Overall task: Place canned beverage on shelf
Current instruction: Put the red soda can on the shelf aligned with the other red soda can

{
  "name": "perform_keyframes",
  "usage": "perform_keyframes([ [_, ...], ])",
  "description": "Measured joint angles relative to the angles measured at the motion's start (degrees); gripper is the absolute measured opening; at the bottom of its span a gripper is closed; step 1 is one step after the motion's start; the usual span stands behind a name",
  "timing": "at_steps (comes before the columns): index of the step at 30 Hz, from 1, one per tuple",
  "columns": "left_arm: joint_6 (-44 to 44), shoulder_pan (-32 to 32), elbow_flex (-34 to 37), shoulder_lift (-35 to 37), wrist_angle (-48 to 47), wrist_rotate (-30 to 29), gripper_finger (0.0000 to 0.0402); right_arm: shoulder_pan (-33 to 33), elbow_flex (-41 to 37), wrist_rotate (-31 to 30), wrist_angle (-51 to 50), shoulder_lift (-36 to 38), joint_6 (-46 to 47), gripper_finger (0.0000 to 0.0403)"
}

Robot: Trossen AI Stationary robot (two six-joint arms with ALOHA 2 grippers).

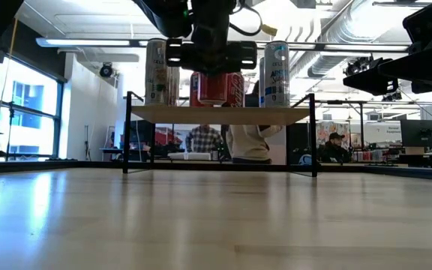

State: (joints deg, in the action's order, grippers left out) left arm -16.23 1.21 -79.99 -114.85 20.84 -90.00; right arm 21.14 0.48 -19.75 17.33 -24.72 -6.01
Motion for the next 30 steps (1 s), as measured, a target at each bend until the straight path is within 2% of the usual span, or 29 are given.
perform_keyframes([
  [10, 0.62, -0.07, 0.5, 0.05, -0.42, -0.05, 0.026, 0.01, 0.0, 0.01, -0.01, -0.01, -0.01, 0.04],
  [16, 4.54, -0.2, 0.55, 0.05, -0.51, 0.07, 0.026, 0.0, 0.0, 0.0, 0.0, 0.01, 0.01, 0.04],
  [22, 1.55, -0.16, 0.55, 0.05, -0.48, 0.02, 0.0262, -0.01, -0.01, 0.0, -0.01, 0.01, -0.01, 0.04],
  [30, -1.77, 0.09, 0.55, 0.05, -0.46, 0.0, 0.0289, 0.0, -0.01, 0.01, -0.01, -0.01, 0.0, 0.04],
])
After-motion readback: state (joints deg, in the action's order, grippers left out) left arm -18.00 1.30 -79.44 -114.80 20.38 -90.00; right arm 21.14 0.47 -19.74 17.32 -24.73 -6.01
